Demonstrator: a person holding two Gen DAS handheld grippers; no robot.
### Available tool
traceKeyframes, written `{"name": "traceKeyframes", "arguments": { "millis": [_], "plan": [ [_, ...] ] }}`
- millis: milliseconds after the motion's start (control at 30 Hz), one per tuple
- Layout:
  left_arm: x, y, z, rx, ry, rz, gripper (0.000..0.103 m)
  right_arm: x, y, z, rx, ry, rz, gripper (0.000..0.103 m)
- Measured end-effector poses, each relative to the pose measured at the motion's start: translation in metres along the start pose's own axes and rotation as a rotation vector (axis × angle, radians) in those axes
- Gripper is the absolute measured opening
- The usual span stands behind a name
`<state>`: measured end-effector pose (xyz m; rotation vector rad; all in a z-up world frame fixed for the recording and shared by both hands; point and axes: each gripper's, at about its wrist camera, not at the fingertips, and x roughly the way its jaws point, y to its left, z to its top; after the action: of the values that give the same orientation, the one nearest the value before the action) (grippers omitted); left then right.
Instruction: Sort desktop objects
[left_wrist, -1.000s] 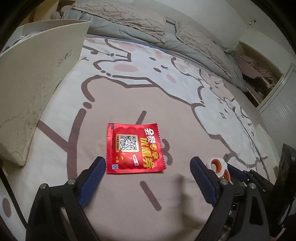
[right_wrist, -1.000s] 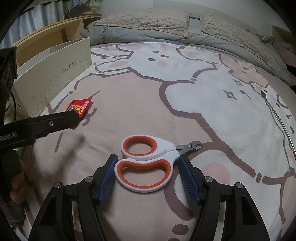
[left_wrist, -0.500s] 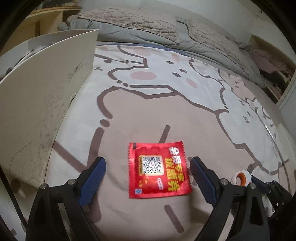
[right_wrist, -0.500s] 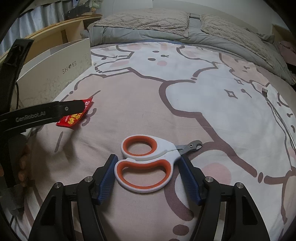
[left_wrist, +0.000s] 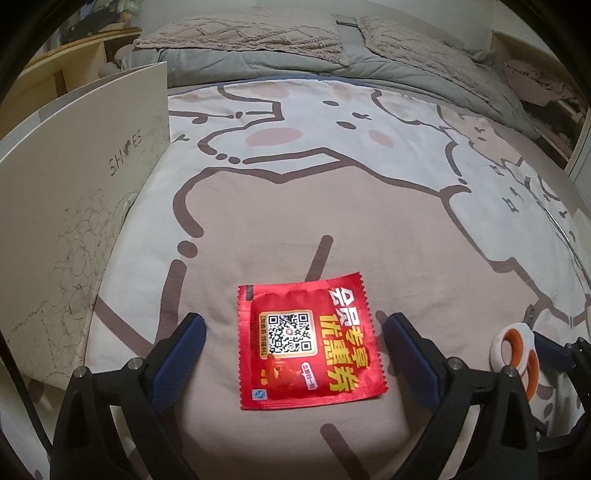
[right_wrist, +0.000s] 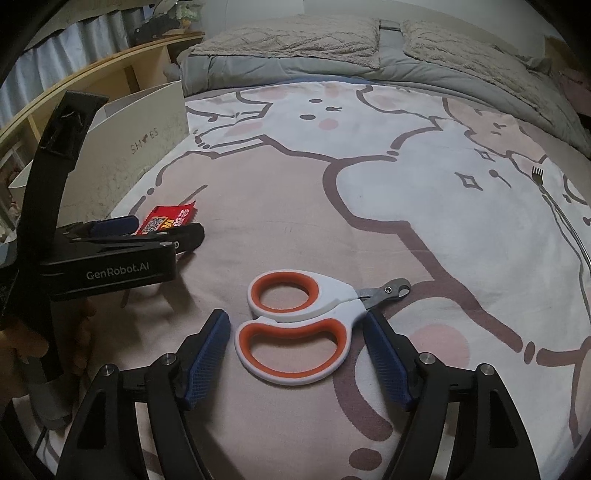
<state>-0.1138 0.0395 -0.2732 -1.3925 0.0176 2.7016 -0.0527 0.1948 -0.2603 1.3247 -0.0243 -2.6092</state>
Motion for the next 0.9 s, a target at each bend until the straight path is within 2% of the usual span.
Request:
{"name": "traceKeyframes", "arguments": {
  "millis": [133,267,400,500,667,900],
  "plan": [
    [0.002,-0.002,0.000,0.003,0.009,0.010,0.100,0.002,0.003,0.001,-0.013,0.003,-0.021,0.075],
    [0.001,-0.001,0.001,-0.003,0.009,0.002,0.100,0.000,0.009,0.000,-0.027,0.004,-0.053,0.068],
    [0.000,-0.003,0.000,0.001,0.001,0.014,0.098,-0.001,0.011,-0.001,-0.035,-0.003,-0.072,0.068],
    [-0.003,-0.003,-0.001,0.000,-0.007,0.008,0.089,-0.001,0.011,-0.001,-0.035,-0.004,-0.071,0.068],
    [-0.007,-0.004,-0.002,0.005,-0.020,-0.010,0.067,-0.001,0.011,-0.001,-0.039,0.003,-0.074,0.068],
    [-0.012,-0.002,-0.002,-0.006,-0.033,-0.022,0.055,-0.002,0.010,0.000,-0.039,0.004,-0.074,0.068]
  ]
}}
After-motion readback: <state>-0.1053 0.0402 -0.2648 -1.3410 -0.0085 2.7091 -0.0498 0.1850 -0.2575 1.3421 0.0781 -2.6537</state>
